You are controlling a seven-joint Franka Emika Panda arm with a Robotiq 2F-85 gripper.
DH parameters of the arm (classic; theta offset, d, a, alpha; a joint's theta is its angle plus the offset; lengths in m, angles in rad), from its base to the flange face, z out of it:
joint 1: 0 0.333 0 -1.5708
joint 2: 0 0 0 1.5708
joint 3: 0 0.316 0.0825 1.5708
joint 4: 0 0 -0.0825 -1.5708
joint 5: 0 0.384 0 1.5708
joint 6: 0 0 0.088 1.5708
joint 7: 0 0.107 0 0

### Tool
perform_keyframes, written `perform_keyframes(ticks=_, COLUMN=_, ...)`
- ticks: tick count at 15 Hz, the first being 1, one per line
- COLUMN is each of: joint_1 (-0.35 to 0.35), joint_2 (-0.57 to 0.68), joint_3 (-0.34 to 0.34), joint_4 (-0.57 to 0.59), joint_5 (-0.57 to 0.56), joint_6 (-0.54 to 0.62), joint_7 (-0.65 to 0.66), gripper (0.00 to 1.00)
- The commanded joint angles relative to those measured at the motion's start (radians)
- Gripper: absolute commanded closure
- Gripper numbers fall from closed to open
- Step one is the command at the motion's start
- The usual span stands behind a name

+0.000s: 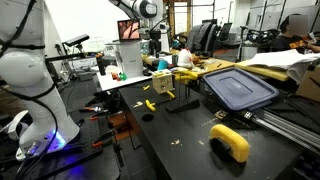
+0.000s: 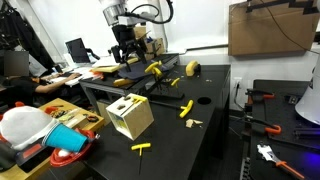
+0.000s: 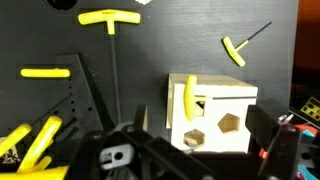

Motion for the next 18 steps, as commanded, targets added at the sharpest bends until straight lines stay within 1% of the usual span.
perform_keyframes(ticks=1, joint_1=-0.021, joint_2=-0.043, joint_3=0.022, joint_4=0.032, joint_5=-0.023, joint_6=-0.099, joint_7=-0.078, gripper=0.0)
perform_keyframes(ticks=4, joint_1=-0.023, joint_2=-0.046, joint_3=0.025, joint_4=0.076, joint_5=-0.032, joint_6=-0.145, joint_7=-0.127, gripper=0.0)
perform_keyframes(ticks=7, joint_1=-0.022, joint_2=-0.032, joint_3=0.031, joint_4=0.111, joint_5=-0.023, joint_6=-0.152, joint_7=-0.148, gripper=0.0)
perform_keyframes(ticks=12, joint_1=-0.015, joint_2=0.013, joint_3=0.033, joint_4=0.14, joint_5=0.045, joint_6=-0.137, joint_7=-0.004, gripper=0.0)
perform_keyframes(ticks=16, joint_1=0.0, joint_2=0.066, joint_3=0.027, joint_4=0.16, joint_5=0.106, joint_6=-0.136, joint_7=0.216, gripper=0.0)
perform_keyframes(ticks=18, joint_1=0.007, joint_2=0.095, joint_3=0.021, joint_4=0.16, joint_5=0.13, joint_6=-0.116, joint_7=0.318, gripper=0.0)
